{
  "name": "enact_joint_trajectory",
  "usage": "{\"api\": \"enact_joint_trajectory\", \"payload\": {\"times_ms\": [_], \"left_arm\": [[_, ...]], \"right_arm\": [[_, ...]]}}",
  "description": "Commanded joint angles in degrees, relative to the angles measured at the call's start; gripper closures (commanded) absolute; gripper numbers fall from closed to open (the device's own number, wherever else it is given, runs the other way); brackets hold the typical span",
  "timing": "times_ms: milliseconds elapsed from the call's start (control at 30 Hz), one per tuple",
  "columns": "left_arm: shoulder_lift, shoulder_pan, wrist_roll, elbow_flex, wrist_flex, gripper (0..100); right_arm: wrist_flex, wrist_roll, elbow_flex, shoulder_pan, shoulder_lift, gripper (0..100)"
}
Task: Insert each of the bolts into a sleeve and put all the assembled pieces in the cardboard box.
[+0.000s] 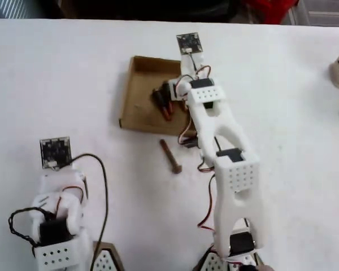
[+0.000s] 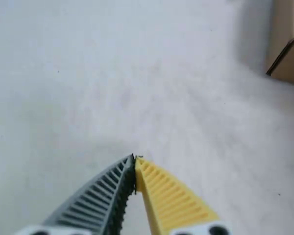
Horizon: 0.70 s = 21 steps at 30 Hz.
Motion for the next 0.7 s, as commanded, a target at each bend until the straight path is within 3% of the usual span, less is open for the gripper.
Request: {"api": "enact_joint_trajectory", "payload": {"times_ms": [0,100,267,333,500,667], "left_arm": [[-0.4,-0.13,-0.62,-0.09,0.18,98],[-0.4,-0.13,-0.62,-0.09,0.09,98],[-0.4,-0.13,-0.62,-0.09,0.0,98],[-0.4,-0.13,-0.62,-0.09,-0.09,98],[-0.4,-0.13,-0.62,-0.09,-0.09,98],[-0.4,-0.13,-0.62,-0.09,-0.09,98]], "right_arm": [[-0.04,0.0,-5.27,0.66,0.57,97.6],[0.04,0.09,-5.98,0.75,1.01,93.3],[4.18,0.09,-5.98,0.31,-1.01,74.5],[5.76,0.09,-5.98,0.31,-2.33,71.8],[10.77,0.09,-5.98,0.75,-7.69,78.3],[20.62,0.0,-5.8,1.36,-15.16,93.9]]}}
